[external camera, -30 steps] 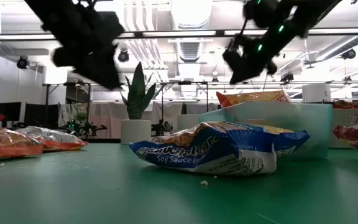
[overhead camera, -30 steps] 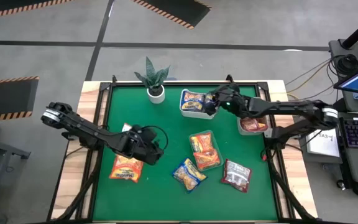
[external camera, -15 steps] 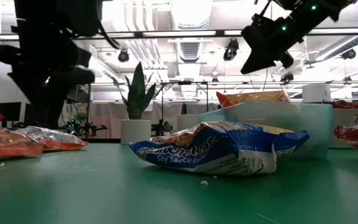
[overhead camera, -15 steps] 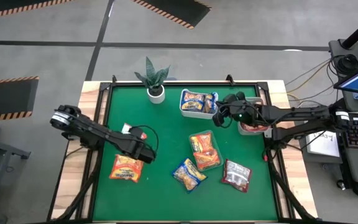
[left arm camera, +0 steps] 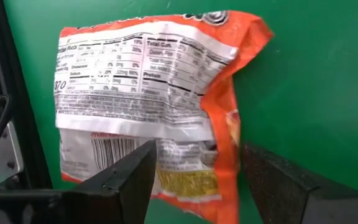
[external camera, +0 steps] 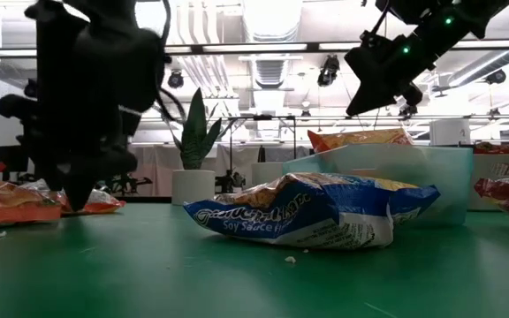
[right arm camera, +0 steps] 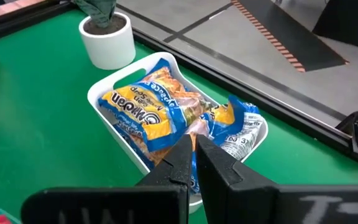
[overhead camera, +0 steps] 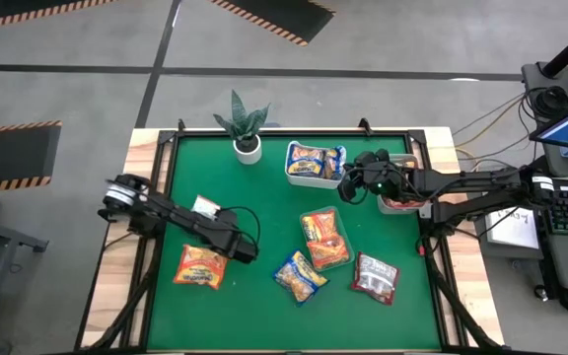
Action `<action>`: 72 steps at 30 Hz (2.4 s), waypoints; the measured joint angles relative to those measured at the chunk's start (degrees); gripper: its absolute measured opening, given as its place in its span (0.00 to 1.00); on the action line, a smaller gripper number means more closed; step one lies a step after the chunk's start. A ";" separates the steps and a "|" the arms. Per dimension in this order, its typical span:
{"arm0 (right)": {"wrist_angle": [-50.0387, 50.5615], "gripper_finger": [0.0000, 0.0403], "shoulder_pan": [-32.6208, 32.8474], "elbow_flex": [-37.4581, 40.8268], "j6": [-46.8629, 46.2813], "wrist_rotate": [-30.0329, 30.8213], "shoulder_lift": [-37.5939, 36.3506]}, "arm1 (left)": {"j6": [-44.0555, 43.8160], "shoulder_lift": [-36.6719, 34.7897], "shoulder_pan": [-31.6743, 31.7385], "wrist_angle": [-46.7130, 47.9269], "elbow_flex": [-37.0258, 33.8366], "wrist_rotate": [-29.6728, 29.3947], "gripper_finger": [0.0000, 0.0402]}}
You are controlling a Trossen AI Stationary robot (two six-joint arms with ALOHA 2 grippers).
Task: Sort Maruchan noodles
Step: Put the orange noodle pack into the green bin
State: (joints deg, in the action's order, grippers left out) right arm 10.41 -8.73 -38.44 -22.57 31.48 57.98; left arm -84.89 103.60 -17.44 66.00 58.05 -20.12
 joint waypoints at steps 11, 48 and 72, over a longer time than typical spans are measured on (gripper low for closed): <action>-0.27 0.03 3.03 0.00 0.70 0.00 -0.11 | 1.13 3.24 -0.03 -1.60 0.50 -0.70 0.32; -13.75 0.60 16.61 -15.94 29.38 -25.71 28.24 | 40.93 3.00 -3.29 -4.77 27.42 -13.48 0.00; -13.08 0.31 16.59 -31.52 35.44 -25.50 48.56 | 41.76 2.83 -3.51 -8.18 27.42 -13.92 0.00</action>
State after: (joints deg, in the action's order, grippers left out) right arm -2.67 7.86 -69.95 12.87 5.99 106.54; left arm -43.13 106.43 -20.95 57.82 85.47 -34.04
